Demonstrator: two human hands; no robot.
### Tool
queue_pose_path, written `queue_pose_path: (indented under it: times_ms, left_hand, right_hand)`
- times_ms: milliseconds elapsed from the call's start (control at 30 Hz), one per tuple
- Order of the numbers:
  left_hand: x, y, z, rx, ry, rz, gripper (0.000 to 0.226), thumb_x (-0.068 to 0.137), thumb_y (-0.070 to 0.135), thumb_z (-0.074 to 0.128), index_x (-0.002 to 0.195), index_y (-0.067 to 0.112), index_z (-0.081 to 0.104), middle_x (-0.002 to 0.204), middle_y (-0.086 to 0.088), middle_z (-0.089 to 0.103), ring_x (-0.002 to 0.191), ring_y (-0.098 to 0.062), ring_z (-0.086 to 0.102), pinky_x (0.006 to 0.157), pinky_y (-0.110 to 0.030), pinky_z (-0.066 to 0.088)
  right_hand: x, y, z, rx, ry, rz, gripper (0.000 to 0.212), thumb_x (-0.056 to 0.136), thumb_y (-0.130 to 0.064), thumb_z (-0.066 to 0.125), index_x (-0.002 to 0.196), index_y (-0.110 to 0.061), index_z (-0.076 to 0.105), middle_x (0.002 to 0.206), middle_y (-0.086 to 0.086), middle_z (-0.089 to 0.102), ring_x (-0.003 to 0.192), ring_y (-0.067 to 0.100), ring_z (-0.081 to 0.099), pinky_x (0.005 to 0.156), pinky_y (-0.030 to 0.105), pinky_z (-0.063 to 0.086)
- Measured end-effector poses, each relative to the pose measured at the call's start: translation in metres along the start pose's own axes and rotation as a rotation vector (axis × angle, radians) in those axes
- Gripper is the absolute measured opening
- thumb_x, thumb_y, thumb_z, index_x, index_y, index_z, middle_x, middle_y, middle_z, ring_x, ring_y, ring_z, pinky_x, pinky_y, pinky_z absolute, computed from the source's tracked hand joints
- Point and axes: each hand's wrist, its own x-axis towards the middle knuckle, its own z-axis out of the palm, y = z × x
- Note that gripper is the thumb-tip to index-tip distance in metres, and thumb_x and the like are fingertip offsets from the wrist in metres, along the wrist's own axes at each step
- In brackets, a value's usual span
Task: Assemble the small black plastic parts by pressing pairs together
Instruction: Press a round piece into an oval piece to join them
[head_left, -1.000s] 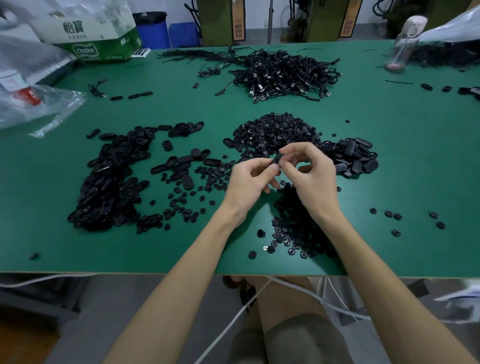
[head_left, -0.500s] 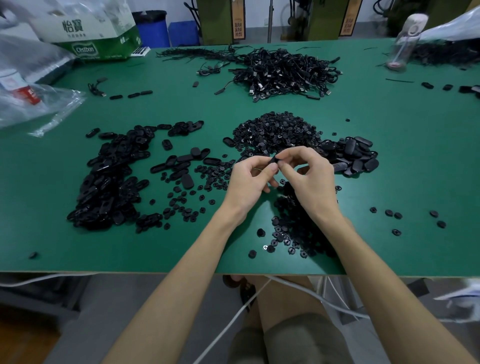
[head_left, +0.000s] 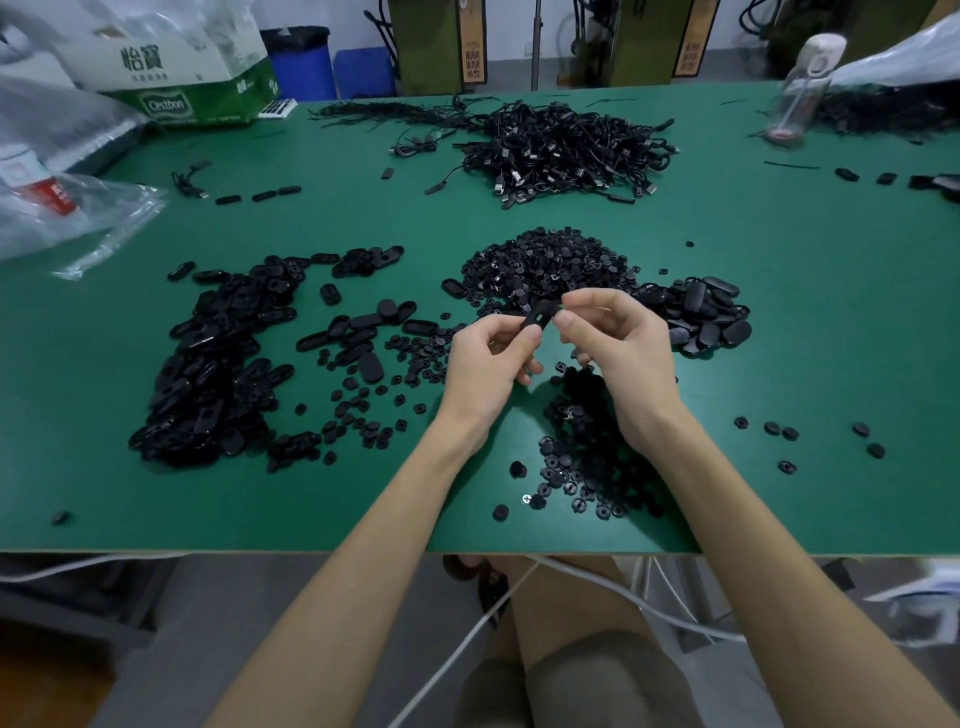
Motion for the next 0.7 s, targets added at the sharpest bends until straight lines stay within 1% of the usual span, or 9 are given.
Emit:
queue_pose_path:
  times_ms: [67,133,333,467,533,600,700]
  left_hand:
    - [-0.0005,0.0003,-0.0002,-0.003,0.01,-0.008,0.005,0.1,0.011,0.067,0.1,0.007,0.07,0.073,-0.003,0.067,0.061,-0.007,0.064,0.058,-0.021,0.052]
    - [-0.0007,0.001,0.0001,-0.004,0.017,-0.014,0.009,0.1,0.011,0.066,0.104,0.004,0.069,0.075,-0.004,0.067,0.062,-0.006,0.064,0.059,-0.021,0.052]
    - [-0.0003,0.0006,0.0006,-0.007,0.026,-0.015,0.015,0.1,0.011,0.066,0.109,-0.001,0.068,0.076,-0.005,0.068,0.062,-0.006,0.064,0.059,-0.02,0.052]
    - [-0.0002,0.0002,0.0006,0.006,0.019,-0.012,0.012,0.1,0.011,0.066,0.107,0.001,0.069,0.075,-0.004,0.069,0.062,-0.006,0.064,0.059,-0.021,0.052]
    - [-0.0002,0.0005,0.0005,0.007,0.018,-0.011,0.01,0.1,0.011,0.066,0.105,0.002,0.07,0.074,-0.003,0.069,0.061,-0.006,0.064,0.059,-0.021,0.052]
    - [0.0,0.0006,0.0005,0.005,0.018,-0.008,0.009,0.1,0.01,0.066,0.104,0.003,0.07,0.073,-0.003,0.069,0.06,-0.006,0.064,0.059,-0.02,0.052]
    - [-0.0003,0.0011,0.0009,0.002,0.015,-0.004,0.006,0.1,0.01,0.066,0.101,0.007,0.071,0.071,-0.002,0.069,0.06,-0.006,0.063,0.059,-0.02,0.051]
  right_hand:
    - [0.0,-0.0005,0.0005,0.061,-0.022,0.022,0.015,0.091,-0.01,0.078,0.103,-0.015,0.071,0.084,-0.005,0.074,0.075,0.006,0.066,0.065,0.019,0.049]
    - [-0.0002,-0.0009,0.0007,0.094,-0.038,0.032,0.016,0.09,-0.01,0.078,0.103,-0.015,0.07,0.085,-0.003,0.074,0.074,0.006,0.065,0.065,0.02,0.049]
    - [0.0007,0.0003,-0.0002,0.175,-0.084,0.059,0.011,0.091,-0.007,0.076,0.098,-0.014,0.073,0.085,0.0,0.071,0.077,0.011,0.061,0.068,0.027,0.046]
    - [0.001,0.0001,0.0003,0.231,-0.133,0.078,0.011,0.092,-0.003,0.072,0.098,-0.012,0.073,0.084,0.001,0.069,0.073,0.012,0.056,0.066,0.026,0.045]
    - [0.0011,0.0002,0.0012,0.221,-0.14,0.083,0.011,0.092,-0.002,0.072,0.098,-0.011,0.074,0.083,0.0,0.068,0.071,0.012,0.054,0.066,0.026,0.044]
    - [0.0011,0.0005,0.0012,0.197,-0.131,0.085,0.01,0.091,-0.003,0.073,0.098,-0.011,0.075,0.082,0.0,0.067,0.073,0.011,0.055,0.067,0.027,0.045]
    - [0.0012,0.0024,0.0001,0.086,-0.055,0.057,0.01,0.091,-0.007,0.073,0.097,-0.014,0.077,0.082,-0.004,0.07,0.076,0.009,0.06,0.067,0.023,0.047]
